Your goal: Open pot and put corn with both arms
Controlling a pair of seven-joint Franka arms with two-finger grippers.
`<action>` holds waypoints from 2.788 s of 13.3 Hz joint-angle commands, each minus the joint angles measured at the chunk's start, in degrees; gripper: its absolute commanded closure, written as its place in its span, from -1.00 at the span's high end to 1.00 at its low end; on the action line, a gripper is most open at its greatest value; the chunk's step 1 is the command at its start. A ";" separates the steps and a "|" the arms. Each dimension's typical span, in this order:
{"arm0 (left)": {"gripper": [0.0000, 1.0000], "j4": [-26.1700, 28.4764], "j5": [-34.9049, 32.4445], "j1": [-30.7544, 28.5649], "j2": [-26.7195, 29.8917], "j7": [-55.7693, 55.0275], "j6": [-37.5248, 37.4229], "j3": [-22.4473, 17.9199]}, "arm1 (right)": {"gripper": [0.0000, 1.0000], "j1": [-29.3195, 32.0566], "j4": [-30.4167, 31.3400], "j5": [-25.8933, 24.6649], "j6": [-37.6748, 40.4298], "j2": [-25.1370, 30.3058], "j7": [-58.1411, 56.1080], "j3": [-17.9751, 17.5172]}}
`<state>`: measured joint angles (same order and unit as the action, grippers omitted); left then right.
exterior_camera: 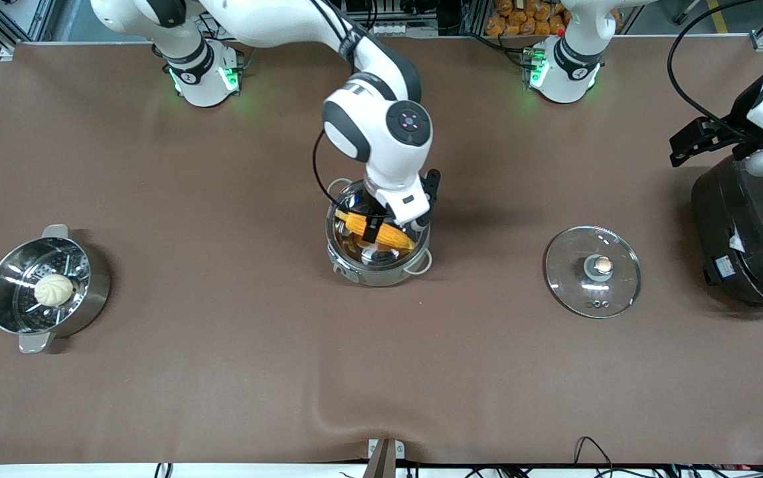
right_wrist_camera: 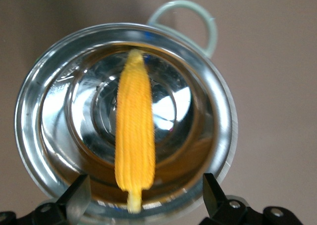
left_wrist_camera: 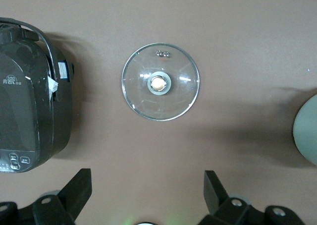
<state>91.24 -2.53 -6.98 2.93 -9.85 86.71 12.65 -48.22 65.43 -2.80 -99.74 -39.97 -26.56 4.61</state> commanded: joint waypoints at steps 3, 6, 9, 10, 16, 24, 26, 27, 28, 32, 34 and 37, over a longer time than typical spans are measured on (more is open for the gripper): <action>1.00 -0.01 -1.25 -1.28 0.59 0.80 -0.67 0.27 | 1.00 12.24 11.81 4.11 0.43 14.55 0.10 -0.48; 1.00 -0.27 -1.25 -1.72 0.50 1.06 -0.58 0.27 | 1.00 22.08 14.37 4.03 4.28 20.18 -0.33 -0.39; 1.00 -0.45 -1.16 -1.72 0.50 1.06 -0.32 0.35 | 1.00 30.61 14.82 4.11 8.50 25.72 0.01 -0.48; 1.00 -0.45 -1.16 -1.72 0.42 1.06 -0.32 0.35 | 1.00 33.51 14.90 4.11 9.73 27.47 0.10 -0.48; 1.00 -0.54 -0.98 -1.81 0.94 2.20 -0.41 0.35 | 1.00 41.09 14.82 4.38 17.29 35.21 15.09 -0.91; 1.00 -0.45 -0.37 -4.36 1.29 5.98 -0.40 0.27 | 1.00 55.50 14.73 6.40 23.89 39.88 31.05 -8.83; 1.00 -0.54 -0.37 -4.89 1.29 6.51 -0.41 0.35 | 1.00 56.56 14.90 5.70 23.55 40.15 26.32 -8.04; 1.00 -0.54 -0.37 -4.89 1.29 6.60 -0.41 0.35 | 1.00 56.74 14.90 5.00 23.54 40.15 25.43 -7.95; 1.00 -0.54 -0.37 -4.98 1.29 6.86 -0.41 0.35 | 1.00 56.74 14.90 4.38 23.46 40.15 25.42 -7.95; 1.00 -0.36 -0.80 -5.06 1.99 8.88 -0.76 0.18 | 1.00 55.25 14.82 0.60 22.67 39.88 25.33 -8.30; 1.00 -0.45 -0.63 -5.07 2.00 10.03 -0.76 0.27 | 1.00 55.16 15.17 0.69 21.88 39.71 25.33 -8.30; 1.00 -0.71 -0.46 -4.89 1.73 11.34 -0.84 0.88 | 1.00 54.90 15.17 1.04 21.17 39.53 25.33 -8.39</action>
<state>90.55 -2.55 -11.40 3.95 -0.71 86.71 12.76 7.09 79.03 -1.11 -77.32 -1.65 -0.62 -3.58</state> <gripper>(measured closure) 0.000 0.000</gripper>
